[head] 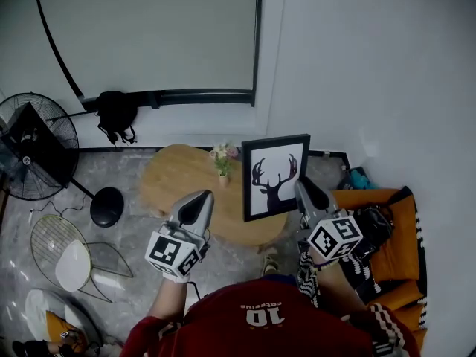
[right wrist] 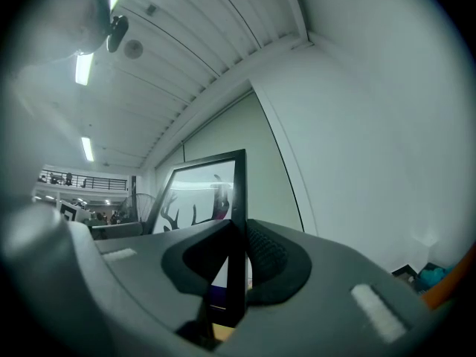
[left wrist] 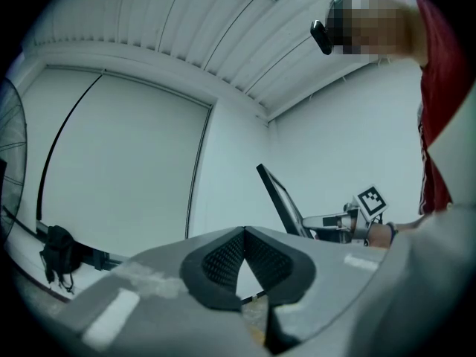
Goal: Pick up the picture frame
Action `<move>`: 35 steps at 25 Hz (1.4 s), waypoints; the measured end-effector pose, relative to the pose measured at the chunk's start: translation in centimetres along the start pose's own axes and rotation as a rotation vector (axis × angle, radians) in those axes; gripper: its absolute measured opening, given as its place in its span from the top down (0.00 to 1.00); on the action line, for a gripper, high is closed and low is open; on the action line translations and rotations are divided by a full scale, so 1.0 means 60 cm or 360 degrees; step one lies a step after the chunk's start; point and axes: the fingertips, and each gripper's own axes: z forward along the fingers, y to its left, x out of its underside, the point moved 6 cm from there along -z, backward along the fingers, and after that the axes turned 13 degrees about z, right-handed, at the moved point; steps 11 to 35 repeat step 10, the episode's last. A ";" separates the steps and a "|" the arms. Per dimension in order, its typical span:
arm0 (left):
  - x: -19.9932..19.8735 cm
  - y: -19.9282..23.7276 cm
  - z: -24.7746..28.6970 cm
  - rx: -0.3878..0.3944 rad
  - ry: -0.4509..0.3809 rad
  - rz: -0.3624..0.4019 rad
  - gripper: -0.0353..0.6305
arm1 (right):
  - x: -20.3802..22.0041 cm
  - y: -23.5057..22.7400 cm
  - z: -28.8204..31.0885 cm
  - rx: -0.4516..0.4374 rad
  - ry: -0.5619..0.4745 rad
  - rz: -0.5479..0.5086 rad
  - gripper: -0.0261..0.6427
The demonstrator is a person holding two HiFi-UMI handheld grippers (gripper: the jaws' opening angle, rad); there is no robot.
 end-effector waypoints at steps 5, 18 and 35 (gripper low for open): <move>-0.001 -0.015 -0.015 0.0025 0.0012 0.0022 0.95 | 0.004 0.012 -0.014 -0.0016 -0.0009 -0.0036 0.86; -0.005 -0.030 -0.030 0.0049 -0.0016 0.0033 0.95 | 0.011 0.020 -0.027 -0.0020 -0.0016 -0.0043 0.86; -0.005 -0.030 -0.030 0.0049 -0.0016 0.0033 0.95 | 0.011 0.020 -0.027 -0.0020 -0.0016 -0.0043 0.86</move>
